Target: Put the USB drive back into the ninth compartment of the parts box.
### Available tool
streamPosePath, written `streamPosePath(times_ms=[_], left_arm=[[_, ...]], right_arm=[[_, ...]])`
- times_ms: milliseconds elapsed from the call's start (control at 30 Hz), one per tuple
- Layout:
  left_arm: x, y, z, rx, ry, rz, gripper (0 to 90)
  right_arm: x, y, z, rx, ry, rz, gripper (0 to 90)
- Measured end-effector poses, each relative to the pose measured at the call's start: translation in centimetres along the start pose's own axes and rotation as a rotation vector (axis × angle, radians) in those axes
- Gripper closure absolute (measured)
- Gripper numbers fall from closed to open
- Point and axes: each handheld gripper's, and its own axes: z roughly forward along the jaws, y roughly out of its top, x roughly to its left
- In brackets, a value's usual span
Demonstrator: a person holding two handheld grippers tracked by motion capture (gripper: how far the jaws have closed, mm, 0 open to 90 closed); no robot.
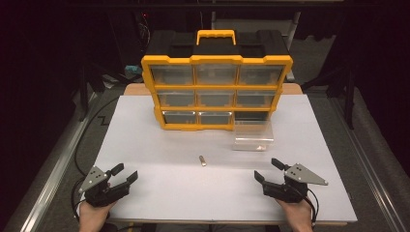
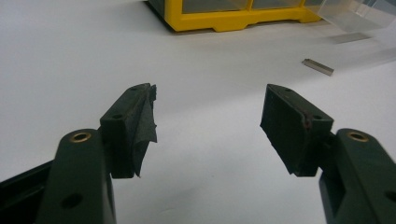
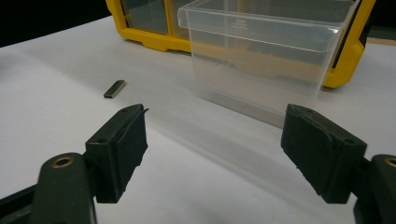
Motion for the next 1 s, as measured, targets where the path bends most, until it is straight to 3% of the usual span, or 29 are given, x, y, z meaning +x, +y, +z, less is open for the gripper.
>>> streamPosePath(times_ms=[1000], left_arm=[[0.0, 0.0, 0.0, 0.001, -0.018, 0.002, 35.6]], right_arm=[[3.1, 1.0, 4.1, 0.025, 0.095, -0.040, 21.5]])
